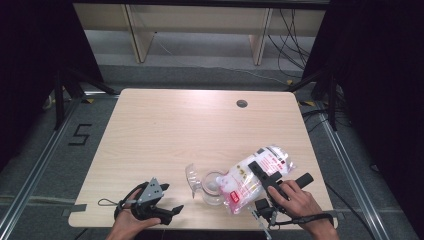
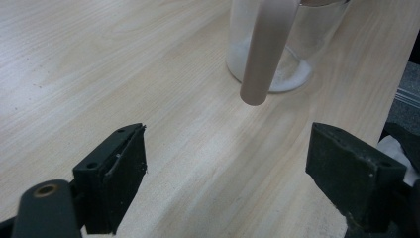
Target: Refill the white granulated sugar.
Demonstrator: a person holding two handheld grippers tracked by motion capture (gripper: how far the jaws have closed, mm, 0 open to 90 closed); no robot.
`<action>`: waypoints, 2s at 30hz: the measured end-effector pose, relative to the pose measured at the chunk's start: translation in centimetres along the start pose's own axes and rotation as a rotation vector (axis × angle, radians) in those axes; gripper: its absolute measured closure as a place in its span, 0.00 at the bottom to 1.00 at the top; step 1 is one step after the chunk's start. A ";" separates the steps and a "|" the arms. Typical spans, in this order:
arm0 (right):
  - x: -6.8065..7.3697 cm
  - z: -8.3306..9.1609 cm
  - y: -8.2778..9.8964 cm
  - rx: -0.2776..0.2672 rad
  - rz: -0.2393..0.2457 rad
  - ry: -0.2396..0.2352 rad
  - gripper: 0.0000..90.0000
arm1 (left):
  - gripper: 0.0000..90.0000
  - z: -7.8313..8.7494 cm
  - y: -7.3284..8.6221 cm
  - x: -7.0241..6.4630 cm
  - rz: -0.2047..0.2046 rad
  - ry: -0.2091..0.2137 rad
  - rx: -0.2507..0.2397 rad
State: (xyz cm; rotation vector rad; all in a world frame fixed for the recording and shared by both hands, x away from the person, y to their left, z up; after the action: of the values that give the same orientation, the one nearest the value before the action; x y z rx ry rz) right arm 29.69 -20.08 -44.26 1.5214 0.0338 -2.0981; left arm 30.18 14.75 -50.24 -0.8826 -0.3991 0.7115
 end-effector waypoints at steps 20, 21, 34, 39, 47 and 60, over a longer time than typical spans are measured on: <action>-0.4 0.1 0.0 0.002 0.060 -0.006 0.61 | 0.17 0.1 0.0 0.0 -0.002 -0.006 0.001; -0.4 0.1 0.0 0.001 0.061 -0.007 0.61 | 0.17 0.0 0.0 0.0 0.007 -0.004 0.000; -0.4 0.0 0.1 -0.002 0.060 -0.001 0.61 | 0.17 0.1 0.0 0.0 0.005 -0.015 -0.006; -0.4 0.1 0.2 0.003 0.054 0.000 0.61 | 0.17 0.1 0.0 0.0 0.006 -0.016 -0.006; -0.2 0.1 0.2 0.011 0.023 0.000 0.61 | 0.17 0.0 0.0 0.0 -0.002 -0.013 -0.014; -0.5 0.1 0.2 0.010 0.063 -0.012 0.62 | 0.17 0.0 0.0 0.0 -0.005 -0.013 -0.017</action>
State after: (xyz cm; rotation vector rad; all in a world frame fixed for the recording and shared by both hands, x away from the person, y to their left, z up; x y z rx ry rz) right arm 29.77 -20.15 -43.74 1.4966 -0.0284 -2.0603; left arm 30.15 14.75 -50.23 -0.8928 -0.4193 0.7110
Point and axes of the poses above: each handheld gripper's, and its own axes: z roughly backward along the jaws, y roughly out of its underside, x roughly to its left, the point moved 1 cm from there along -z, roughly forward along the jaws, and after that the axes turned 9 degrees about -y, right-handed, at the moved point
